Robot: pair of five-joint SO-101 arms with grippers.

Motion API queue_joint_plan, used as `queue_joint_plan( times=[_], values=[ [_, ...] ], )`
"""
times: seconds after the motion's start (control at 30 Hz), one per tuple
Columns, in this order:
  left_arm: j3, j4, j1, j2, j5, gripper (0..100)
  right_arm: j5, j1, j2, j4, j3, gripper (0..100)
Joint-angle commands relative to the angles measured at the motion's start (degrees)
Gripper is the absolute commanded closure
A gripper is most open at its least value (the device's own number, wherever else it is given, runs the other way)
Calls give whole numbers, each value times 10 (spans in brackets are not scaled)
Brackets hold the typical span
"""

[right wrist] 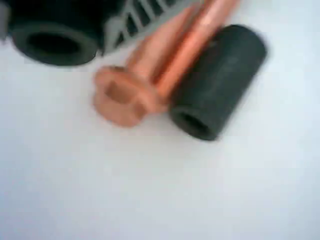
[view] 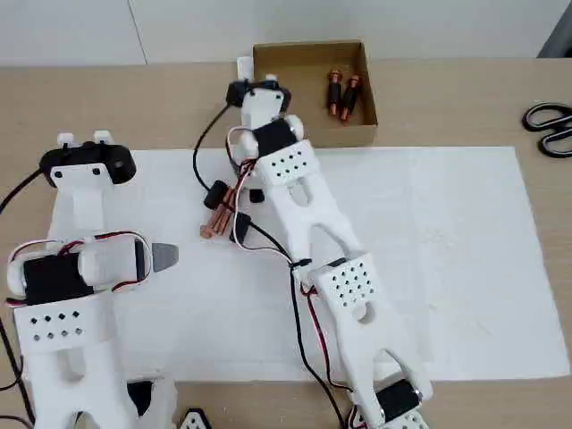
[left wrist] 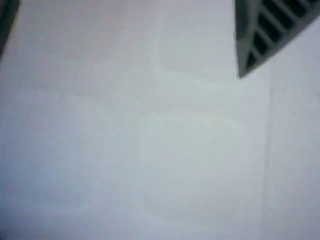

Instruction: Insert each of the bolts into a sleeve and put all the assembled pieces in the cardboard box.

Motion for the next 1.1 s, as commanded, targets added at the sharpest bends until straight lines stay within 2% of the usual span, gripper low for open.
queue_joint_plan(
  times=[0.0,0.17,0.47,0.57,0.83,0.93,1.07],
  values=[
    [-1,-18,-1,-7,0,712,-1,19,-73,20,-95,995],
    [-1,-18,-1,-7,0,712,5,70,-124,28,-119,995],
    [-1,-18,2,-6,0,712,88,142,-286,35,-100,995],
    [-1,-18,2,-6,0,712,100,162,-360,35,-10,995],
    [-1,-19,3,-6,0,712,102,178,-582,29,360,995],
    [-1,-19,3,-6,0,712,102,184,-618,27,464,994],
    [-1,-19,3,-6,0,712,102,211,-633,19,530,993]
  ],
)
